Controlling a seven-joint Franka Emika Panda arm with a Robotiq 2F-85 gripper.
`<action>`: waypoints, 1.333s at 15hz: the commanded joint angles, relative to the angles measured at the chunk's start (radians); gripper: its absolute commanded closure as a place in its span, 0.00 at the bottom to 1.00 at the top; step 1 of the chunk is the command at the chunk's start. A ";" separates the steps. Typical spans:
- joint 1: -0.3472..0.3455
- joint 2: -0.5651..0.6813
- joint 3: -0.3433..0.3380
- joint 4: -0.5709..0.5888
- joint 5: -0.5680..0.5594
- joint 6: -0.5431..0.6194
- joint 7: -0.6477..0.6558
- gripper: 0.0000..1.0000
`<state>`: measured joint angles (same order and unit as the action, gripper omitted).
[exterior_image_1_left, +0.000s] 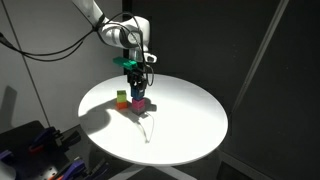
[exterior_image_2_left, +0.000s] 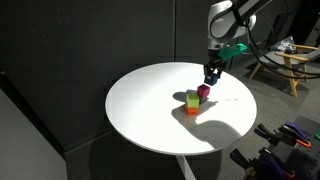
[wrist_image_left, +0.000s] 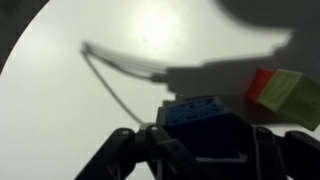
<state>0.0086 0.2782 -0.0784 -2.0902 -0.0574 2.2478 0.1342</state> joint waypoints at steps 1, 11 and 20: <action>-0.009 -0.002 0.009 0.002 -0.003 -0.007 0.002 0.41; -0.008 -0.003 0.009 0.002 -0.005 -0.005 0.002 0.66; -0.010 -0.037 0.020 -0.002 0.002 0.030 -0.025 0.66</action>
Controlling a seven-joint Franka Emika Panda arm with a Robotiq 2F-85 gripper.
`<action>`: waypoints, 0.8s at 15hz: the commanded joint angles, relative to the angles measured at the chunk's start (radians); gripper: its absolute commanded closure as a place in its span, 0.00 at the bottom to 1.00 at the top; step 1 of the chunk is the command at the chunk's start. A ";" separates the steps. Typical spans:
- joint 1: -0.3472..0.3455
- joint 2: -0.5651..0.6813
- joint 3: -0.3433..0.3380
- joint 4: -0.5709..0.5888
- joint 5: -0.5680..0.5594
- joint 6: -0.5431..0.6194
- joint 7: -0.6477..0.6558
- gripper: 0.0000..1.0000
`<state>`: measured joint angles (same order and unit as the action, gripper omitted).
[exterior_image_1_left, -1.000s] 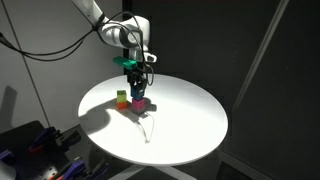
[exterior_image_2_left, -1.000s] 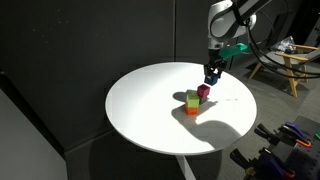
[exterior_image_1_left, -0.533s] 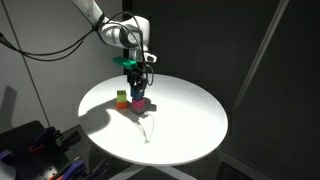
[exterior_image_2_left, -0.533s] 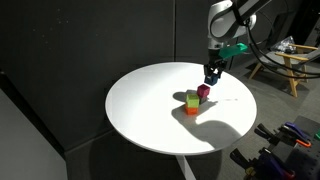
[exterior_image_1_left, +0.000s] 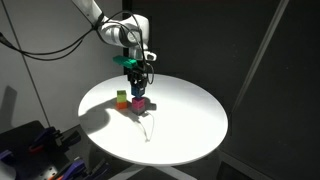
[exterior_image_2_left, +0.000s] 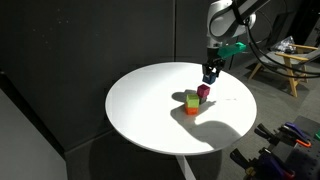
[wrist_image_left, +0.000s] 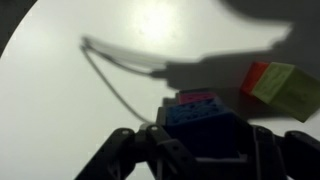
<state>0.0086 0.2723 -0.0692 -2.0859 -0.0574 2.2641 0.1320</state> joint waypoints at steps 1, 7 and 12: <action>-0.011 -0.034 0.013 -0.007 0.003 0.021 -0.030 0.66; -0.007 -0.044 0.032 -0.014 0.003 0.064 -0.076 0.66; -0.001 -0.045 0.042 -0.016 -0.008 0.066 -0.078 0.66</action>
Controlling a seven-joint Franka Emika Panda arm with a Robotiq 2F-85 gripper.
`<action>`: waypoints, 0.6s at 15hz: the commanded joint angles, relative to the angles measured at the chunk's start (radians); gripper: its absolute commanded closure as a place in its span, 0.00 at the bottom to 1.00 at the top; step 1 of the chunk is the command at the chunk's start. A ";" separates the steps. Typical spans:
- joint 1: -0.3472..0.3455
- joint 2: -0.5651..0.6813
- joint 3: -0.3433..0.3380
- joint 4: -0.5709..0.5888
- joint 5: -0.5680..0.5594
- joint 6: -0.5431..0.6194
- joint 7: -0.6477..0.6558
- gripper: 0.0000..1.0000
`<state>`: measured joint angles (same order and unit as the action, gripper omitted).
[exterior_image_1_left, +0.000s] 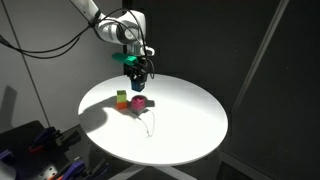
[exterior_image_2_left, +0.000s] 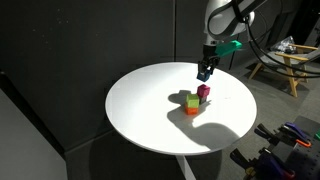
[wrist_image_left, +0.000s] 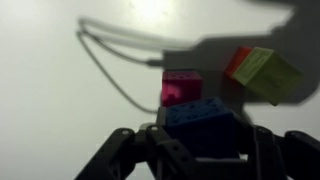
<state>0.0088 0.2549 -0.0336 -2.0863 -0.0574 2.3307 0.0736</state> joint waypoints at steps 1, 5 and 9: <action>0.000 -0.028 0.008 -0.016 -0.008 -0.005 -0.018 0.66; 0.004 -0.031 0.011 -0.012 -0.014 -0.034 -0.010 0.66; 0.006 -0.037 0.015 -0.009 -0.014 -0.065 -0.008 0.66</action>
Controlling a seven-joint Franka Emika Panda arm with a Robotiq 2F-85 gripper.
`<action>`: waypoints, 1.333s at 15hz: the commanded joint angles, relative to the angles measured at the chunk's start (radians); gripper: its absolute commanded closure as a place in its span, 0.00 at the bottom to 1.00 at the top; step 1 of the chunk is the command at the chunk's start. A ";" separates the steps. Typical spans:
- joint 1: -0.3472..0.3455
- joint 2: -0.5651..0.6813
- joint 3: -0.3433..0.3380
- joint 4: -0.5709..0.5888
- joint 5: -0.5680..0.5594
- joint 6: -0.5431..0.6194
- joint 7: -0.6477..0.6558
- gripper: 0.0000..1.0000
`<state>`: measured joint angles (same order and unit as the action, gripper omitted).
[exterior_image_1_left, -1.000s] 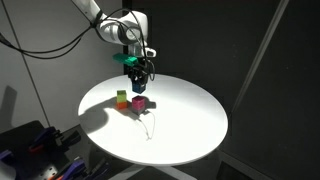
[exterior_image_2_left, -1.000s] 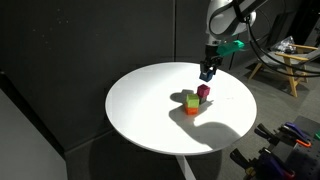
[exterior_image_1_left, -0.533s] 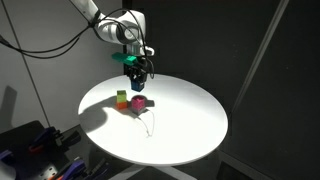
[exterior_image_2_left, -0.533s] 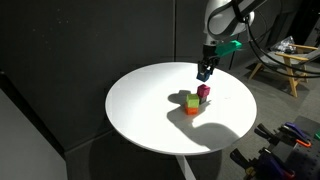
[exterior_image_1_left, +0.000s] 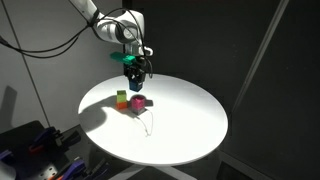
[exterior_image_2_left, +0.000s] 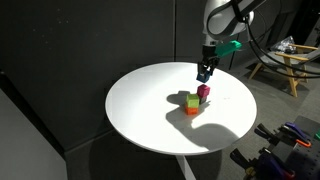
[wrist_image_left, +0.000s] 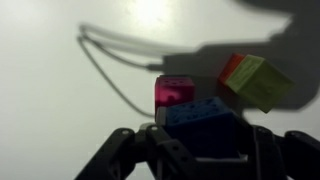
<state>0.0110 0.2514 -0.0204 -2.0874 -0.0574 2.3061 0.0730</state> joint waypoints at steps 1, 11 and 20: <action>0.006 -0.036 0.003 -0.007 -0.015 -0.053 -0.004 0.66; 0.028 -0.046 0.009 -0.012 -0.034 -0.073 0.002 0.66; 0.031 -0.021 0.011 -0.024 -0.064 -0.062 0.006 0.66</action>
<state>0.0402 0.2344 -0.0088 -2.1018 -0.0925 2.2447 0.0730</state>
